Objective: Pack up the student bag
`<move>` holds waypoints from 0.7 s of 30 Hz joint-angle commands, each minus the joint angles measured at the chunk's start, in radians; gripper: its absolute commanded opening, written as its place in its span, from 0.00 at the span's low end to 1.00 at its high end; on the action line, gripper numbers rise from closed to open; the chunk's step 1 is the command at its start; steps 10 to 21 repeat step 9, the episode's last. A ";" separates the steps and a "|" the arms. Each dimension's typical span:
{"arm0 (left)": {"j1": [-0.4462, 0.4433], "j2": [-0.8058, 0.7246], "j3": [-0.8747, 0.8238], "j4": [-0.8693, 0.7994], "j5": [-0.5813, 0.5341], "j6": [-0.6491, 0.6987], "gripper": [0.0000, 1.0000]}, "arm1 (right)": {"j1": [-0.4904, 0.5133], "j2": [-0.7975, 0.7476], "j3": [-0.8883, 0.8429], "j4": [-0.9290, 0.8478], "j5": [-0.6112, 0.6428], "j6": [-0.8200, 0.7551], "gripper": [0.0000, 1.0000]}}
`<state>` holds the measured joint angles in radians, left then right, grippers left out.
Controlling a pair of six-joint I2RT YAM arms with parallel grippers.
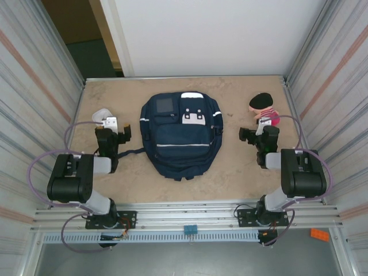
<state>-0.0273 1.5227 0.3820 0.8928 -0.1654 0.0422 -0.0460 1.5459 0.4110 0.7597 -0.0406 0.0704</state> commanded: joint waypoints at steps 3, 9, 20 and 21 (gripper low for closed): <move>-0.003 -0.019 0.000 -0.061 0.028 -0.028 0.99 | 0.002 -0.011 0.014 0.007 0.033 0.012 0.99; -0.006 -0.017 -0.001 -0.055 0.022 -0.027 0.99 | 0.004 -0.003 0.005 0.028 0.044 0.016 0.99; -0.006 -0.017 -0.001 -0.055 0.022 -0.027 0.99 | 0.004 -0.003 0.005 0.028 0.044 0.016 0.99; -0.006 -0.017 -0.001 -0.055 0.022 -0.027 0.99 | 0.004 -0.003 0.005 0.028 0.044 0.016 0.99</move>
